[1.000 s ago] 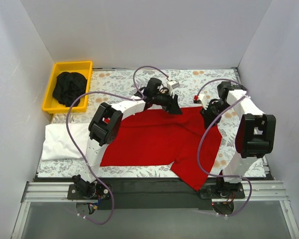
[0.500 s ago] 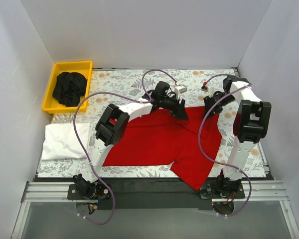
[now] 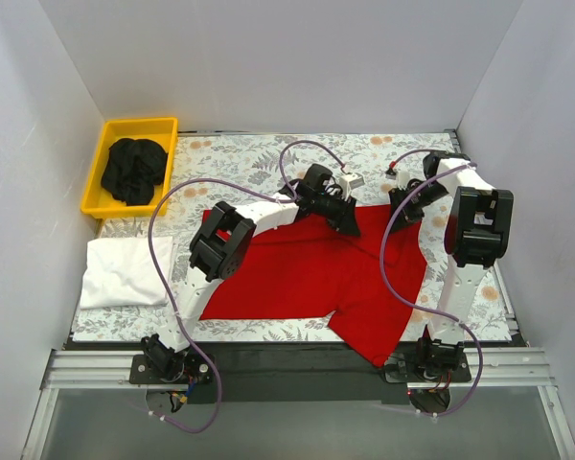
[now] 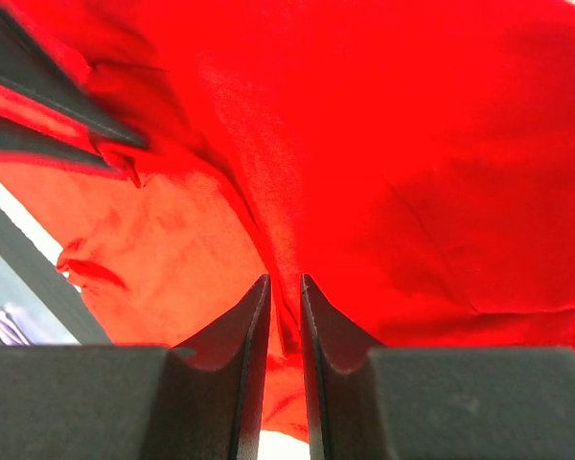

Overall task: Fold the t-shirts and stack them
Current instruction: Fold the tshirt

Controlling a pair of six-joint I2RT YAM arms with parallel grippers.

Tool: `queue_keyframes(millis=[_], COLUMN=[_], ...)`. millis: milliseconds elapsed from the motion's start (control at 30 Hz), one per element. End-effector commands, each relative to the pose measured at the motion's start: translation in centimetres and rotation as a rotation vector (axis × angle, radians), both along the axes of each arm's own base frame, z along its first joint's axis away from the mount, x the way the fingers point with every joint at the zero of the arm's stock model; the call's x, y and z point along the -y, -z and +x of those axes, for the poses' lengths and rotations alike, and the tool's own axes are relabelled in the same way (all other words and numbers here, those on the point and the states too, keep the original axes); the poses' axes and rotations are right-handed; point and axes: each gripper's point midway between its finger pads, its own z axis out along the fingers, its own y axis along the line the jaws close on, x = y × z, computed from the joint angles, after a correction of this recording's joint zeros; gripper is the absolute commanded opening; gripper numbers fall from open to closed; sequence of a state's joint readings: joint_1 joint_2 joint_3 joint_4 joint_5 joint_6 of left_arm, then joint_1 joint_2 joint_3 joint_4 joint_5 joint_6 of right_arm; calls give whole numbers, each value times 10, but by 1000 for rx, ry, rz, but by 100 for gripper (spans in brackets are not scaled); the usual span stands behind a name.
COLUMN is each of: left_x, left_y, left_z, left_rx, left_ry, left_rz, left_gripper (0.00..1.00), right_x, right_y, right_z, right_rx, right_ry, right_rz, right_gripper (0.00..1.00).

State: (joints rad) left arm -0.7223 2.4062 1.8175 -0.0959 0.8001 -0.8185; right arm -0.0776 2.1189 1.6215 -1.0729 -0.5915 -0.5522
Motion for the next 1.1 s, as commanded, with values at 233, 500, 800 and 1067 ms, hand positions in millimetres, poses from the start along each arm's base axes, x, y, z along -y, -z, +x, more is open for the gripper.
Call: queue_keyframes(millis=[233,500,800,1067], left_x=[-10,-37,-50,-60], left_y=[-52,-24,-15,-32], left_z=[-20,-44,-48,-60], left_rx=[178,308,412,478], left_ry=[108,293,408,471], left_rz=[-107,-32,14,-7], left_gripper=[0,13,16,43], right_x=[16,26,30,-8], right_y=[21,32,28,2], right_z=[4,-2,-5,-17], right_rx=[-20,-26,-1,85], right_ry=[23,7,-15,-165], right_rz=[-112,-175,-196,-199], right_gripper=[25,26,26,25])
